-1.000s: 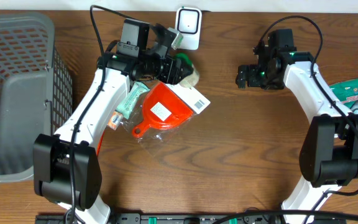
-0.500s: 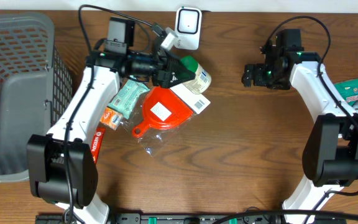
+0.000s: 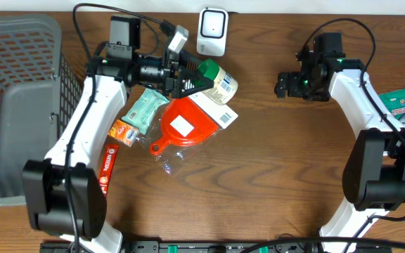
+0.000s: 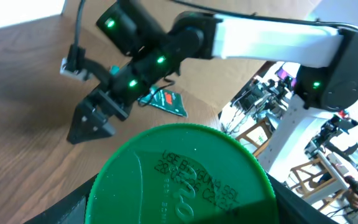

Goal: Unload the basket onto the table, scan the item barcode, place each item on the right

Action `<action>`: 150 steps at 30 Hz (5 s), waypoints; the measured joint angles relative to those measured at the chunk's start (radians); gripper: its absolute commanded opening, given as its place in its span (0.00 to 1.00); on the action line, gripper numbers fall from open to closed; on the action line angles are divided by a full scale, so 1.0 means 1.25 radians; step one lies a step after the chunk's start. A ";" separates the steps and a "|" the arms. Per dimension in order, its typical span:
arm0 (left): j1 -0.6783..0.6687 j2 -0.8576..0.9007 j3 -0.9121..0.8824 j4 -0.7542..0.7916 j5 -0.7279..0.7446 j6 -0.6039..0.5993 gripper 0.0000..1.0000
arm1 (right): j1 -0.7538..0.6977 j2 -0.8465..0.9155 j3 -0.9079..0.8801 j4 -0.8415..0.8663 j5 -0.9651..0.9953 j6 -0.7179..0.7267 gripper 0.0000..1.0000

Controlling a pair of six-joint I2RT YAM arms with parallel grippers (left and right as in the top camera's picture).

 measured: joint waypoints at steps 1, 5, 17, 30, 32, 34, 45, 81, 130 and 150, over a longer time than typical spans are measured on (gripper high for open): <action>0.000 -0.012 0.000 0.000 0.002 -0.002 0.07 | 0.000 0.000 0.000 0.000 0.000 0.000 0.99; 0.000 -0.062 0.000 0.002 0.006 -0.013 0.07 | 0.000 0.000 0.000 0.000 0.000 0.000 0.99; 0.000 -0.098 0.000 0.010 0.009 -0.063 0.07 | 0.000 0.000 0.000 -0.005 0.000 0.000 0.99; 0.000 -0.148 0.000 0.137 0.010 -0.179 0.07 | 0.000 0.000 0.000 -0.012 0.000 0.000 0.99; 0.000 -0.154 0.000 0.138 0.013 -0.186 0.07 | 0.000 0.000 0.000 -0.012 0.000 0.000 0.99; 0.000 -0.158 0.000 0.139 0.016 -0.192 0.07 | 0.000 0.000 0.000 -0.013 0.000 0.000 0.99; 0.000 -0.159 0.000 0.139 0.021 -0.201 0.07 | 0.000 0.000 0.000 -0.017 0.000 0.000 0.99; 0.000 -0.135 0.000 0.139 -0.252 -0.204 0.07 | 0.000 0.000 0.000 -0.018 -0.002 0.000 0.99; -0.004 0.093 0.000 0.286 -0.461 -0.657 0.07 | -0.032 -0.001 0.002 0.401 -0.814 0.280 0.99; -0.004 0.093 0.000 0.349 -0.499 -1.055 0.07 | -0.028 -0.002 0.002 0.468 -0.870 0.475 0.99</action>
